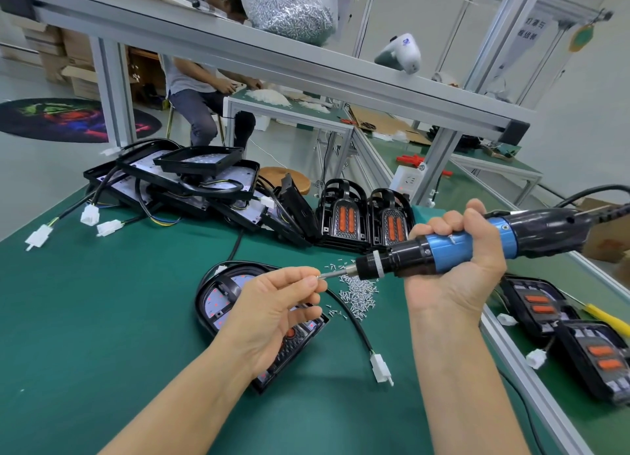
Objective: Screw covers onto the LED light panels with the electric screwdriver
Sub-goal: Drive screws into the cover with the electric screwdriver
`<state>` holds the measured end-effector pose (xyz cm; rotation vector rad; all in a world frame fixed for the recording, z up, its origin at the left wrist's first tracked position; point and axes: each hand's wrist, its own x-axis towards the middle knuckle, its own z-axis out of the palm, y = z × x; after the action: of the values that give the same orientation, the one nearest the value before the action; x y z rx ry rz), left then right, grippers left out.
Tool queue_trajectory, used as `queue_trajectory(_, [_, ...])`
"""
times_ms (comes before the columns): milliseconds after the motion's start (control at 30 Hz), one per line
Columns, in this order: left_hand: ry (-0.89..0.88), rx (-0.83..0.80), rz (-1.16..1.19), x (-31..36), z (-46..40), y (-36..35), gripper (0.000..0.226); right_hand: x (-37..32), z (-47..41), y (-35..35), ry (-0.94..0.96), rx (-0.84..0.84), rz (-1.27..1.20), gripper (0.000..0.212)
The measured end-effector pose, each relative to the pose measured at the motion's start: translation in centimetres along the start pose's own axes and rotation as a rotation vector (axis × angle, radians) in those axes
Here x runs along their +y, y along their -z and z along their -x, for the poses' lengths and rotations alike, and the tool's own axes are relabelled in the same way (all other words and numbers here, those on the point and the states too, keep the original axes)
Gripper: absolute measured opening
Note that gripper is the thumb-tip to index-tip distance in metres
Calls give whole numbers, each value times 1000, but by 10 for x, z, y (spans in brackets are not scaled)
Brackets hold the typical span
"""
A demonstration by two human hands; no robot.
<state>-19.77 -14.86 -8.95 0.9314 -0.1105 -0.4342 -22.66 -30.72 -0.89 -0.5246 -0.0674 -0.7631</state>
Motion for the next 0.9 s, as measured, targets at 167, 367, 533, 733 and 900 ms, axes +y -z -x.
queue_trajectory(167, [-10, 8, 33, -1, 1, 0, 12, 0, 1, 1, 6, -4, 2, 22])
queue_trajectory(367, [-150, 45, -9, -4, 3, -4, 10, 4, 2, 2, 27, 35, -23, 20])
queue_trajectory(533, [-194, 83, -27, -7, 0, -5, 17, 8, 3, 5, 45, 54, -30, 15])
queue_trajectory(733, [-268, 89, -283, 3, -4, 13, 26, 13, 0, 8, 11, 43, -24, 16])
queue_trajectory(900, [-252, 437, -690, 34, -21, 76, 69, 24, -3, 10, 15, -4, 73, 25])
